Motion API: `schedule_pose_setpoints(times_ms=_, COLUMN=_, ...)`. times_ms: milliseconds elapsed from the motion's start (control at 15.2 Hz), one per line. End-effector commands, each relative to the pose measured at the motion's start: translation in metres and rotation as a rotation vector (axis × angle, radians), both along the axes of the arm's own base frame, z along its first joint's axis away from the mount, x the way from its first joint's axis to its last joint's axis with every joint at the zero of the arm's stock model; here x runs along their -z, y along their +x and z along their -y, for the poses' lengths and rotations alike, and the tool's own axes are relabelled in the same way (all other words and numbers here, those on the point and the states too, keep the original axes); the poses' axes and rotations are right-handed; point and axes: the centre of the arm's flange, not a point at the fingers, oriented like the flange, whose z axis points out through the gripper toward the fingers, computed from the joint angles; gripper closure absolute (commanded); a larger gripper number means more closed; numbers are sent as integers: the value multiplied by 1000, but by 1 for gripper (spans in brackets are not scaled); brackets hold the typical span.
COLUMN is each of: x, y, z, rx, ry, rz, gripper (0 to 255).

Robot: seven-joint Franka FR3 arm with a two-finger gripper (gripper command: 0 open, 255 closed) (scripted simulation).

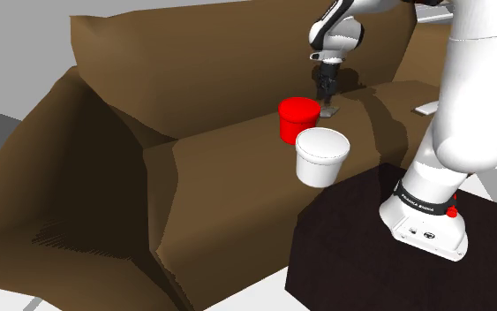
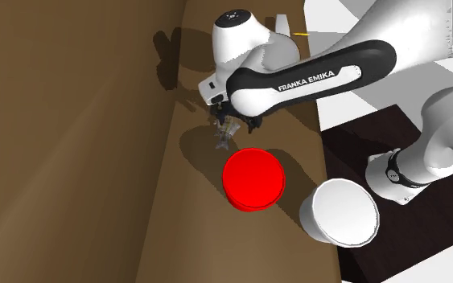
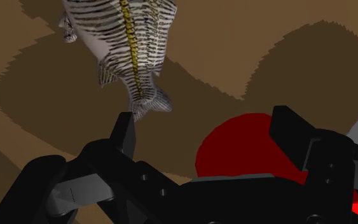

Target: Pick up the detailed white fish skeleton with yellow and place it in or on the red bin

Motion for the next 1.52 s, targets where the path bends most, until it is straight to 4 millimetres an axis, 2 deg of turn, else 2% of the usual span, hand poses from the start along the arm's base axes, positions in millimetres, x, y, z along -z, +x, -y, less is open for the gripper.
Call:
schedule_pose_setpoints(times_ms=0, x=21, y=17, z=15, rx=-47, ry=16, rz=3, gripper=0)
schedule_pose_setpoints(times_ms=198, x=49, y=42, z=34, rx=-111, ry=36, rz=3, gripper=0)
schedule_pose_setpoints(times_ms=264, x=52, y=46, z=37, rx=-120, ry=38, rz=3, gripper=0)
schedule_pose_setpoints(times_ms=726, x=92, y=45, z=30, rx=-120, ry=38, rz=3, gripper=0)
schedule_pose_setpoints(times_ms=1254, x=92, y=45, z=29, rx=-120, ry=38, rz=3, gripper=0)
schedule_pose_setpoints(times_ms=1320, x=92, y=45, z=29, rx=-120, ry=38, rz=3, gripper=255)
schedule_pose_setpoints(times_ms=1452, x=92, y=45, z=29, rx=-120, ry=38, rz=3, gripper=255)
